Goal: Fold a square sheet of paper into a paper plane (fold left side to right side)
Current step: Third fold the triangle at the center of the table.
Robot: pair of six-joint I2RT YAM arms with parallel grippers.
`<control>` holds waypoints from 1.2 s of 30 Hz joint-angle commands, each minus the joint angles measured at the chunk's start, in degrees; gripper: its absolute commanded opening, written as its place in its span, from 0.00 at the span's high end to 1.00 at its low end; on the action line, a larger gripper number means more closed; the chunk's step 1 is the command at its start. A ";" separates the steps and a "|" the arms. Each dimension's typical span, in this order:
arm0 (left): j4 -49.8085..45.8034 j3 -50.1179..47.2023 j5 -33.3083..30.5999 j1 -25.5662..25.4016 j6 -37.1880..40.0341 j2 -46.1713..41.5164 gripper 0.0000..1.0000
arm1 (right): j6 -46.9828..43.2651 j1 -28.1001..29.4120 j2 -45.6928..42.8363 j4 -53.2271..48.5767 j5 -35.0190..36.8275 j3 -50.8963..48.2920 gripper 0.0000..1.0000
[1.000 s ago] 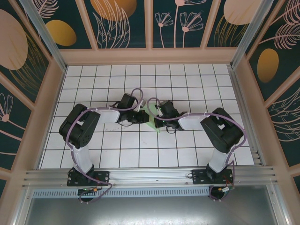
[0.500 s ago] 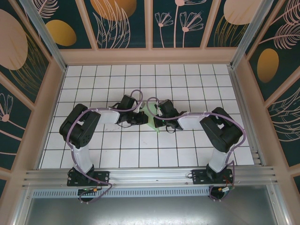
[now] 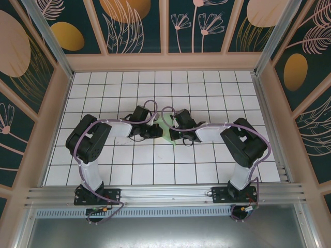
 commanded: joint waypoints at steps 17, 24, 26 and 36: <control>-8.58 1.10 -9.38 -1.21 1.00 5.35 0.91 | 2.78 -1.52 -12.42 -8.06 -9.85 -2.06 0.84; -8.48 1.23 -9.48 -1.24 0.81 5.43 0.92 | 6.78 -0.81 -10.23 -3.88 -20.64 -3.99 0.93; -8.53 1.35 -9.47 -1.32 0.82 5.37 0.92 | 6.78 -0.64 -7.93 -3.85 -20.73 -2.55 0.93; -8.81 1.35 -9.78 -1.29 0.85 5.06 0.92 | 4.18 -0.61 -2.04 -8.65 -15.94 1.75 0.93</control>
